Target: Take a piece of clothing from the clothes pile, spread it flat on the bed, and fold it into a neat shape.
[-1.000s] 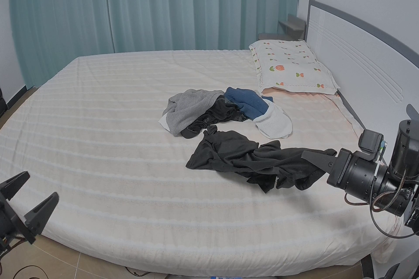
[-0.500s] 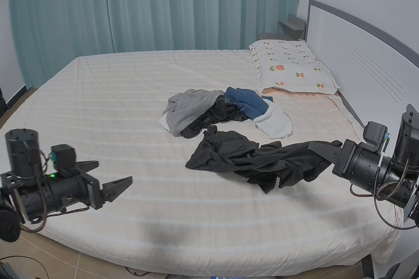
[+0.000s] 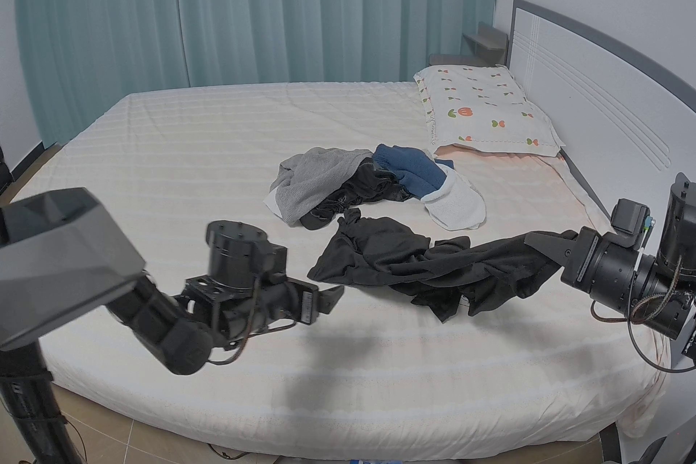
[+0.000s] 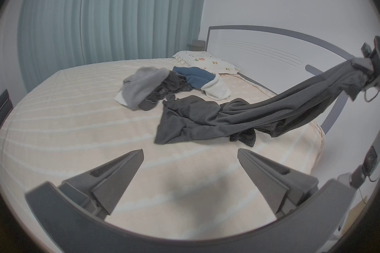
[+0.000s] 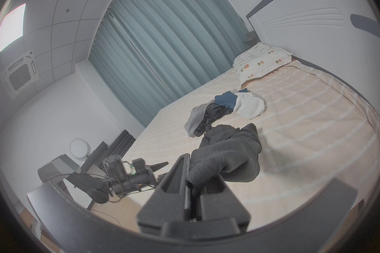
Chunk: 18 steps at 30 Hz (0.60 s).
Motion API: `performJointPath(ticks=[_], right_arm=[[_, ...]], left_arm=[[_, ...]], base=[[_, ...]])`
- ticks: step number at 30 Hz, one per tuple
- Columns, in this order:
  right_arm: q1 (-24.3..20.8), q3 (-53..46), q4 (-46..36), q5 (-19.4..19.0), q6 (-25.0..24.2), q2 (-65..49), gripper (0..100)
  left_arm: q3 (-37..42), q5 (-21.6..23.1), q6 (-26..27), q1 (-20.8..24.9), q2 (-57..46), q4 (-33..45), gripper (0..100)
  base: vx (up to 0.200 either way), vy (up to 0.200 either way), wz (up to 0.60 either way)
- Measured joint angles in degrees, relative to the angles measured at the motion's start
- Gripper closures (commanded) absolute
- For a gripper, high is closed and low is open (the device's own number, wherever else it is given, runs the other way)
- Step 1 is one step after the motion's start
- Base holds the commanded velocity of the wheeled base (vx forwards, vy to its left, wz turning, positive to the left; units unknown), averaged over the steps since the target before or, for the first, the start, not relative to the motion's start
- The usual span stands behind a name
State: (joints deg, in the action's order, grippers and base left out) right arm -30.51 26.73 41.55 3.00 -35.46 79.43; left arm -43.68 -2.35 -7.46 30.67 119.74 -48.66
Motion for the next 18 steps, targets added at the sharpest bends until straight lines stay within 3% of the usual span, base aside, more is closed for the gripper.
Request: performJointPath(ticks=[8, 18], right_arm=[[0.9, 0.0, -0.1, 0.0, 0.0, -0.5, 100], [0.9, 0.5, -0.1, 0.1, 0.2, -1.2, 100]], left_arm=[[-8.6, -2.0, -1.0, 3.9, 11.4, -1.9, 0], [-16.8, -7.3, -1.0, 5.2, 18.1, -2.3, 0]], base=[[0.0, 0.0, 0.0], [0.0, 0.0, 0.0]])
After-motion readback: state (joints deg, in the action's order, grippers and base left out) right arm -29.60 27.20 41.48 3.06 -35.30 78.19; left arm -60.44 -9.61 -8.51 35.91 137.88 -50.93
